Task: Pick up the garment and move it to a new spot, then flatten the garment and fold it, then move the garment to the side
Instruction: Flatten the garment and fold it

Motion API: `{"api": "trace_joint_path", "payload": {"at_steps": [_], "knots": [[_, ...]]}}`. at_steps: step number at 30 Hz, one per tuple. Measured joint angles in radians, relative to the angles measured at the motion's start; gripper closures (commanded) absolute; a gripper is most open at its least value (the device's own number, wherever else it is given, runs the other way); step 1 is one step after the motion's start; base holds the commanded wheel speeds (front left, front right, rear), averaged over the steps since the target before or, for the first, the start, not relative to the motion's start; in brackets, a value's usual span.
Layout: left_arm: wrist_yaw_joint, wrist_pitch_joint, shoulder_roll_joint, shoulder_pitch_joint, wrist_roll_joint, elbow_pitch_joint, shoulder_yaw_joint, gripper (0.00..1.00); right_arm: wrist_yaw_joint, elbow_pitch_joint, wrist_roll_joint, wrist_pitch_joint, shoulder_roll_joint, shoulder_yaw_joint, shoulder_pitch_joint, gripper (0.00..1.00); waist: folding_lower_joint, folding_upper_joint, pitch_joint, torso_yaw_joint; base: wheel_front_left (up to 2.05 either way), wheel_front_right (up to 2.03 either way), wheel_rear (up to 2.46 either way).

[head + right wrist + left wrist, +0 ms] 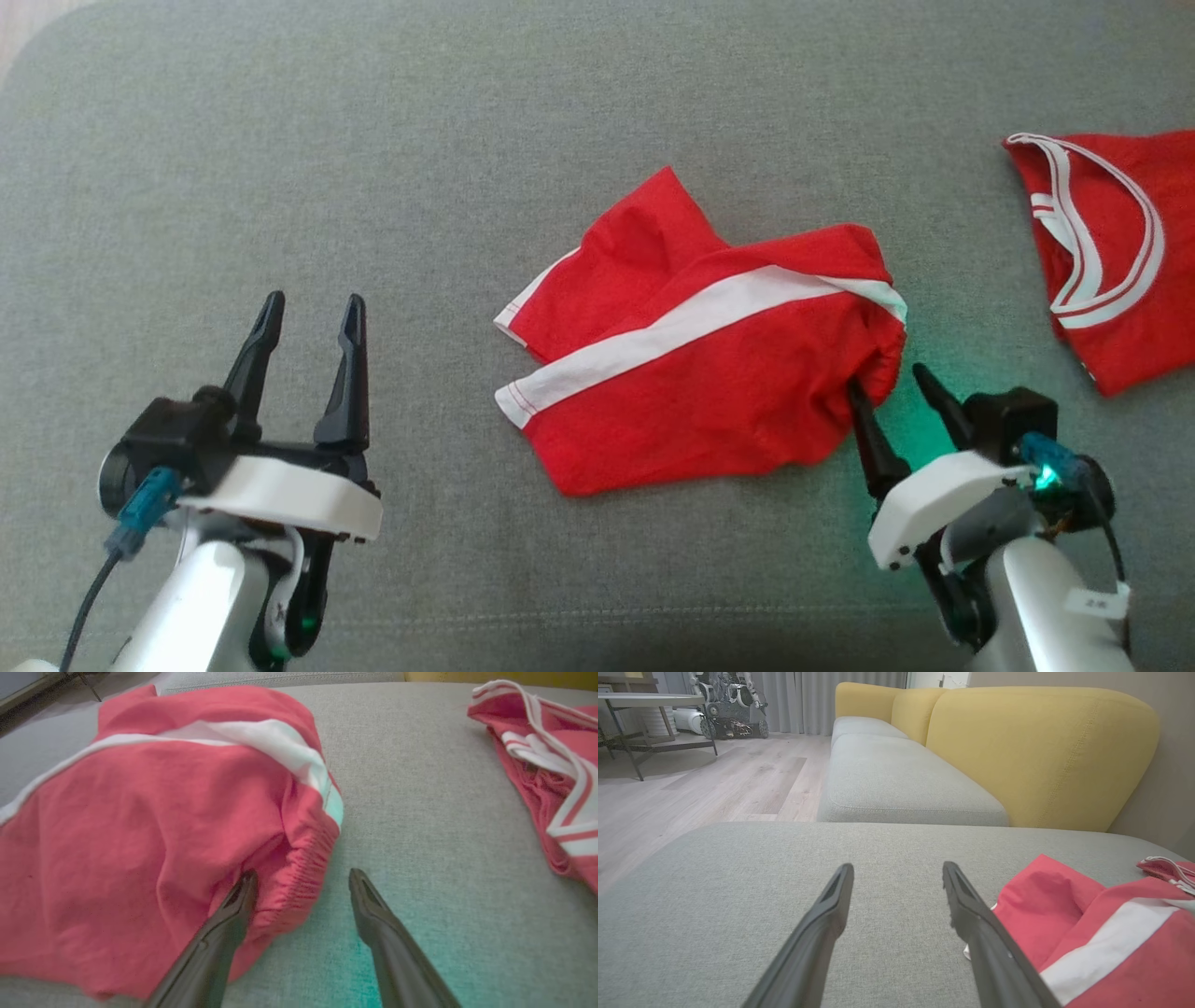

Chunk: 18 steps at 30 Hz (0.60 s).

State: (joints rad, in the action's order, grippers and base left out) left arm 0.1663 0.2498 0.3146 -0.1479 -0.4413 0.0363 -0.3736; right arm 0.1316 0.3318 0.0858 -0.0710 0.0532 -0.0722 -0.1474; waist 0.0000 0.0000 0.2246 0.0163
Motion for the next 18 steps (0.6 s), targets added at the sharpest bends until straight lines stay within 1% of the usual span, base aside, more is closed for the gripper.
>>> {"api": "trace_joint_path", "payload": {"at_steps": [3, 6, 11, 18], "knots": [[0.000, 0.000, 0.000, 0.000, 0.000, 0.001, 0.000, 0.00, 0.000, -0.033, 0.041, 0.001, -0.001, -0.025, 0.020, 0.00, 0.0000, 0.0000, -0.007, -0.003, 0.00, 0.00, 0.00], [0.000, 0.000, 0.001, 0.002, 0.000, 0.004, 0.001, 0.00, 0.000, -0.083, 0.048, 0.014, -0.002, -0.029, 0.043, 0.00, 0.0000, 0.0000, -0.019, -0.007, 0.00, 0.00, 0.00], [0.003, 0.000, 0.005, 0.027, 0.000, 0.001, 0.009, 0.00, 0.000, -0.202, 0.049, 0.021, -0.003, -0.014, 0.078, 0.00, 0.0000, 0.0000, -0.046, -0.014, 0.00, 0.00, 0.00], [0.029, -0.002, 0.009, 0.081, 0.002, -0.018, 0.007, 0.00, 0.000, -0.338, 0.036, 0.009, -0.004, 0.025, 0.097, 0.00, 0.0000, 0.0000, -0.094, -0.018, 0.00, 0.00, 0.00]]}}
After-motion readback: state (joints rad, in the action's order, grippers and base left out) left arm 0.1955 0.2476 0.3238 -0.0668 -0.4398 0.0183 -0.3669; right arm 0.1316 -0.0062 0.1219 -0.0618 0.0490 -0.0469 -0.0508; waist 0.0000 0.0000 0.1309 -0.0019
